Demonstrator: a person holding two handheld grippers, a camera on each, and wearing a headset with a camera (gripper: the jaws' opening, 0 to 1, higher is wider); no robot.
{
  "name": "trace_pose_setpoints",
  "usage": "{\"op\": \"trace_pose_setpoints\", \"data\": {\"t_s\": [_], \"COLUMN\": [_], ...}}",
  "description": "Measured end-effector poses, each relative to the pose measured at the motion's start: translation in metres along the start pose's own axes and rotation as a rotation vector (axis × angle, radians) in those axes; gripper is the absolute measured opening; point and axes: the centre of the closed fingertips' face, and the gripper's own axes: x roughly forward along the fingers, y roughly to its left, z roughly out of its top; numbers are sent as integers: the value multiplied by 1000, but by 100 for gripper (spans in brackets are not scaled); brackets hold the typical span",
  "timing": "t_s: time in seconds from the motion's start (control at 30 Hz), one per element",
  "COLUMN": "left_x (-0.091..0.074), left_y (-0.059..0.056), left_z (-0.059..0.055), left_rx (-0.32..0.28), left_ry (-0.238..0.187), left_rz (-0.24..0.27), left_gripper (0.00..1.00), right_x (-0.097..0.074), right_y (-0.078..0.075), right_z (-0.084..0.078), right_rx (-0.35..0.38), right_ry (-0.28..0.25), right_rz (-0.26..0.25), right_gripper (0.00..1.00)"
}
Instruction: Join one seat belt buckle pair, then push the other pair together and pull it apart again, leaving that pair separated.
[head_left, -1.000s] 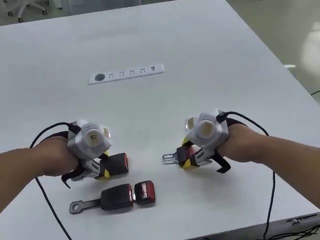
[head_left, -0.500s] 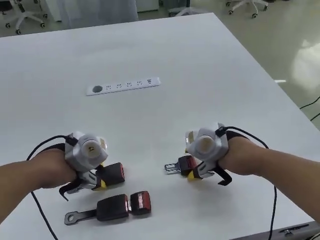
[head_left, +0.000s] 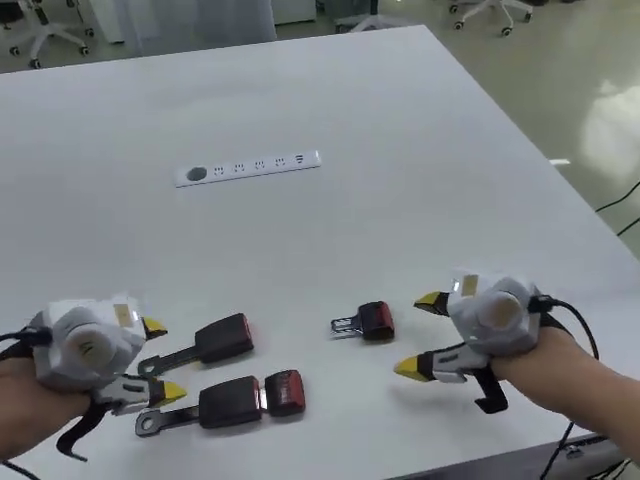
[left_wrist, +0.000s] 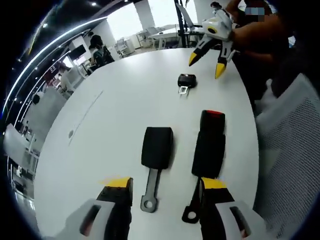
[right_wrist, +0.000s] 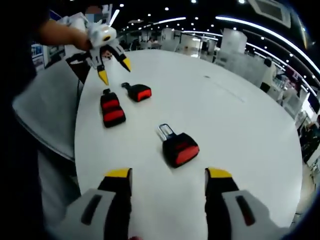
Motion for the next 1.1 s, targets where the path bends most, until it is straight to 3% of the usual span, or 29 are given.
{"op": "trace_pose_setpoints", "data": {"t_s": [0.1, 0.2, 0.3, 0.5, 0.57, 0.67, 0.9, 1.1], "left_x": [-19, -31, -45, -66, -68, -69, -64, -65], "left_y": [-11, -19, -34, -49, -50, -52, -50, -42], "left_z": [-15, -20, -22, -23, -26, -32, -34, -34], "left_rx": [-27, -97, -126, -196, -231, -249, -257, -247], "left_ry": [12, -5, -22, -75, -88, -88, -87, -106], "left_rz": [15, 48, 62, 103, 109, 113, 132, 187], "left_gripper": [64, 72, 79, 94, 100, 100, 100, 100], "right_x": [-9, -17, -27, -36, -39, -42, -44, -44], "right_y": [16, 22, 26, 33, 34, 32, 30, 36], "right_z": [2, 5, 13, 3, 2, 2, 3, 12], "right_rx": [-13, 10, 59, 96, 110, 126, 193, 137], "right_ry": [-15, -32, -93, -88, -95, -100, -103, -124], "right_rz": [31, 30, 12, -9, -19, -51, -80, -91], "right_gripper": [64, 72, 81, 89, 92, 100, 100, 100]}}
